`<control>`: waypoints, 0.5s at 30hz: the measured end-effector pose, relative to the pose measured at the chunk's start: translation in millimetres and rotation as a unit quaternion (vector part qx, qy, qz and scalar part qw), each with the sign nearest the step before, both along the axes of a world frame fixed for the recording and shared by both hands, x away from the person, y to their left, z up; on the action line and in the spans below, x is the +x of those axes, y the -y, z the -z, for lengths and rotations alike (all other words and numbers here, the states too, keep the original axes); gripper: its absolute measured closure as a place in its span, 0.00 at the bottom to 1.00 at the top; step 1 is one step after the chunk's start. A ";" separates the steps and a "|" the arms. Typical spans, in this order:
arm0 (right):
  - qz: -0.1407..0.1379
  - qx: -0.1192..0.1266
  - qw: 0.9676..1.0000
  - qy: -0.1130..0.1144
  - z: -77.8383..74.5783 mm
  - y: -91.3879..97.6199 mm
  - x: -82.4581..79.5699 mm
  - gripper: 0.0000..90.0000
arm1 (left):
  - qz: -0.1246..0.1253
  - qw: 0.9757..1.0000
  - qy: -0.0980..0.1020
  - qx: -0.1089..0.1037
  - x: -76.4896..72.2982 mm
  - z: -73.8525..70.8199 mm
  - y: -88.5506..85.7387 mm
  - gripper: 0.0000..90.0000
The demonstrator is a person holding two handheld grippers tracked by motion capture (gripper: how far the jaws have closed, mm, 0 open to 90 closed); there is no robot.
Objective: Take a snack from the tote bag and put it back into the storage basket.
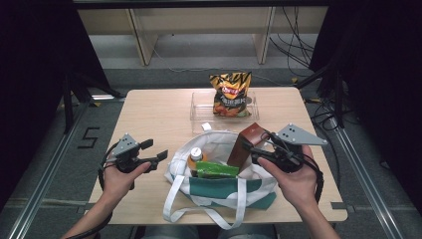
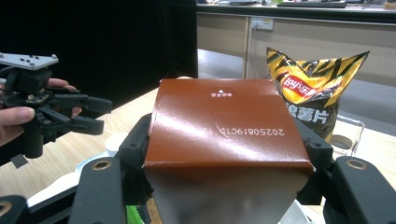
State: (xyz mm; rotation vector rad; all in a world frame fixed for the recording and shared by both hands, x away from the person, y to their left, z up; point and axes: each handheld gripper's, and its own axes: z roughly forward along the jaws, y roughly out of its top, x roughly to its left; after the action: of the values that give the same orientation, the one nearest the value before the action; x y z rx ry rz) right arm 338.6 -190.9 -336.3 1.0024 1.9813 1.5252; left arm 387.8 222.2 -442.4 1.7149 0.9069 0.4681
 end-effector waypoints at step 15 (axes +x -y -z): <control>0.007 0.014 1.000 0.025 -20.4 14.4 -2.5 0.43 | 0.002 1.000 -0.004 0.003 0.3 2.1 2.7 0.27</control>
State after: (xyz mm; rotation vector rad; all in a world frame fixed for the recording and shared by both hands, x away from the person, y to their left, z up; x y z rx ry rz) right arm 336.0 -205.3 -315.8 0.9776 1.9207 1.5585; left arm 388.1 219.5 -444.5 1.7247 0.9076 0.4627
